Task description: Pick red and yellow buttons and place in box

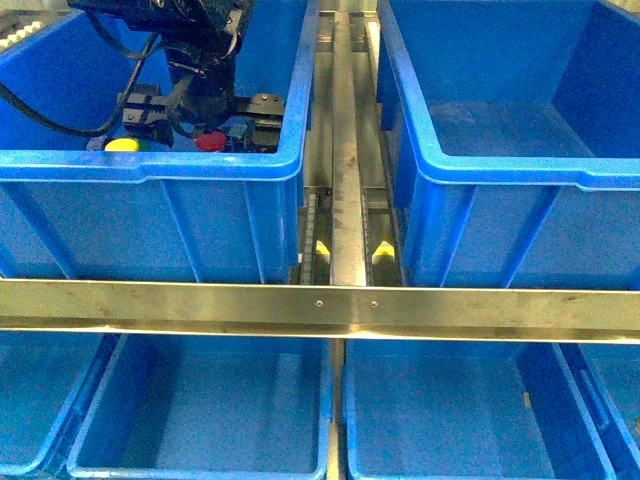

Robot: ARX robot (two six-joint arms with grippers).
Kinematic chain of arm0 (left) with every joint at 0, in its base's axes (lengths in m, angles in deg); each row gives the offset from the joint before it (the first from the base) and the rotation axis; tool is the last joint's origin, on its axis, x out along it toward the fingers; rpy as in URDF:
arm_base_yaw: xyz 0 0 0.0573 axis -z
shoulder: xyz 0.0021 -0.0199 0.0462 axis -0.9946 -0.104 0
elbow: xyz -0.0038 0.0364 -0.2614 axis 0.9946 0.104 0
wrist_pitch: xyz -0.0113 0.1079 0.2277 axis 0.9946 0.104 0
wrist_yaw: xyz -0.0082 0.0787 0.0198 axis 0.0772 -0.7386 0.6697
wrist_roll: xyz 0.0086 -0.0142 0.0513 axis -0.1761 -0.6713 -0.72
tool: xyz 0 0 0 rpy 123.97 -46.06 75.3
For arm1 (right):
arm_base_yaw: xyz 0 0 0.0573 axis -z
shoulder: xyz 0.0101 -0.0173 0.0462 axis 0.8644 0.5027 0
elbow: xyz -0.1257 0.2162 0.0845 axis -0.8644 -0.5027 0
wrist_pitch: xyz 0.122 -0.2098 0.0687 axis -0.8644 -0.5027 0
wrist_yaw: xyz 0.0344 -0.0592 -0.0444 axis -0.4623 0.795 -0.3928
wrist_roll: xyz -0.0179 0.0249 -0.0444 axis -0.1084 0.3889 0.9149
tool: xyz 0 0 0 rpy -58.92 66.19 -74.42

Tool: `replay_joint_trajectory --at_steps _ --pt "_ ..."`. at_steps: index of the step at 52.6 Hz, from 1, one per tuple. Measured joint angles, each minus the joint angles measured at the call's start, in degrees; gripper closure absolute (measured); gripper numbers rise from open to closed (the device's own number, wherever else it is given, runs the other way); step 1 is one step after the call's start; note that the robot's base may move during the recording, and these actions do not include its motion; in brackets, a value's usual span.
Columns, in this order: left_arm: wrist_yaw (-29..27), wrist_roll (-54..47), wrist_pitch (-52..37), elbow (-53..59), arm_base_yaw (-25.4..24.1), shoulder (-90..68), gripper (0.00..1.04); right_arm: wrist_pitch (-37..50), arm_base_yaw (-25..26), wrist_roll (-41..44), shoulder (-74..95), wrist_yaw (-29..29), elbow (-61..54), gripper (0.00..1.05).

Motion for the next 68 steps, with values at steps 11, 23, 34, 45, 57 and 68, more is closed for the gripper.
replay_joint_trajectory --at_steps 11,23,34,45,57,68 --pt "-0.9 0.2 1.7 -4.1 0.0 -2.3 0.08 0.0 0.0 0.0 0.0 0.0 0.0 0.07" --pt "-1.8 0.9 3.7 -8.3 -0.1 -5.0 0.08 0.0 0.0 0.0 0.0 0.0 0.0 0.07" --pt "-2.7 1.2 6.4 -13.7 -0.1 -8.5 0.23 0.0 0.0 0.0 0.0 0.0 0.0 0.07" --pt "-2.9 1.5 11.3 -22.9 -0.1 -13.9 0.48 0.0 0.0 0.0 0.0 0.0 0.0 0.07" --pt "-2.8 1.6 12.1 -27.0 -0.2 -15.8 0.72 0.0 0.0 0.0 0.0 0.0 0.0 0.07" --pt "-2.3 0.9 2.7 -12.9 -0.5 -9.3 0.72 0.0 0.0 0.0 0.0 0.0 0.0 0.07"
